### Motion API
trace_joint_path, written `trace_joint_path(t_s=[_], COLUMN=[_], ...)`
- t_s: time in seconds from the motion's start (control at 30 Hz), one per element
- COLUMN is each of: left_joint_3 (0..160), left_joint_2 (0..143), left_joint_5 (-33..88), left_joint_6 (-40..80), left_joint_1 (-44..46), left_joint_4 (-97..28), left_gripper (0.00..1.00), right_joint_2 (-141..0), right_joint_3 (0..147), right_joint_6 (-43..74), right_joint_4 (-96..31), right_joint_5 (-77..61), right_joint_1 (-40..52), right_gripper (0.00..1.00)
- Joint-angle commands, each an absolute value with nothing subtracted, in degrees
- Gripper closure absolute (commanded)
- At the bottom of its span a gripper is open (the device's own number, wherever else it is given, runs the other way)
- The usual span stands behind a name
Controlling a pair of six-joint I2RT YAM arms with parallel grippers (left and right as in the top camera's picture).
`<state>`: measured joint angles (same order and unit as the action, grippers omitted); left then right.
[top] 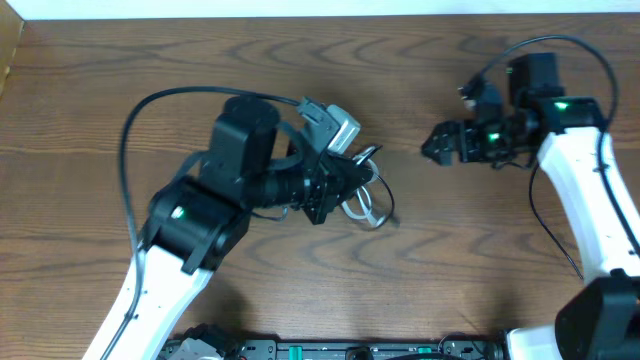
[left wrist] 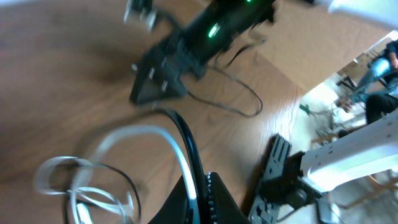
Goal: Untangle cables
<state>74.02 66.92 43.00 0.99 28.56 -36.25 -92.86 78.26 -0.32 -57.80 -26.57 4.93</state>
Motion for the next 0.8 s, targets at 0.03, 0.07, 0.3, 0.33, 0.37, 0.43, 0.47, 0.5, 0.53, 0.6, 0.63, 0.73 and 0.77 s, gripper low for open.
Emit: trace_joint_path(t_s=[0.03,0.07,0.3,0.33,0.37,0.43,0.47,0.5,0.53,0.6,0.63,0.73,0.77], left_joint_3=[74.9,74.9,74.9,74.9,74.9,74.9,74.9,74.9,74.9,74.9,74.9,74.9,74.9], left_joint_2=[64.3,64.3,64.3,64.3,64.3,64.3,64.3,64.1,63.9,63.4,63.1,62.5,62.3], left_joint_5=[36.3,36.3,24.9,24.6,24.6,24.3,24.3,24.3,24.3,24.4,24.4,24.4,24.4], left_joint_6=[-0.2,-0.2,-0.2,-0.2,-0.2,-0.2,-0.2,-0.2,-0.2,1.4,2.7,3.7,3.7], left_joint_1=[28.3,28.3,28.3,28.3,28.3,28.3,28.3,28.3,28.3,28.3,28.3,28.3,28.3], left_joint_4=[-35.0,-34.9,-34.7,-34.6,-33.9,-32.0,-31.1,-29.3,-27.6,-24.9,-23.7,-23.1,-23.2], left_gripper=[0.93,0.93,0.92,0.93,0.93,0.93,0.92,0.92,0.92,0.92,0.93,0.92,0.93], right_joint_2=[-96.8,-97.8,-103.3,-103.8,-104.4,-105.0,-105.2,-105.2,-105.2,-105.2,-105.2,-105.2,-105.2], right_joint_3=[78.0,78.0,78.0,77.9,77.9,77.9,77.8,77.7,77.7,77.6,77.4,77.1,77.1], right_joint_6=[-1.4,-1.5,-6.5,-6.9,-8.6,-11.2,-12.2,-13.7,-14.3,-14.2,-14.2,-14.2,-14.2], right_joint_4=[-57.5,-57.3,-58.0,-58.2,-58.9,-59.7,-59.7,-59.7,-59.3,-56.9,-55.3,-50.9,-48.7], right_joint_5=[-29.8,-30.3,-33.4,-33.4,-33.3,-33.3,-33.3,-33.1,-32.2,-27.3,-25.0,-19.8,-17.9], right_joint_1=[11.8,13.4,21.0,21.7,22.8,24.1,24.6,25.3,25.8,26.8,27.1,27.7,27.9], right_gripper=[0.01,0.01,0.01,0.01,0.01,0.01,0.01,0.01,0.01,0.01,0.01,0.01,0.01])
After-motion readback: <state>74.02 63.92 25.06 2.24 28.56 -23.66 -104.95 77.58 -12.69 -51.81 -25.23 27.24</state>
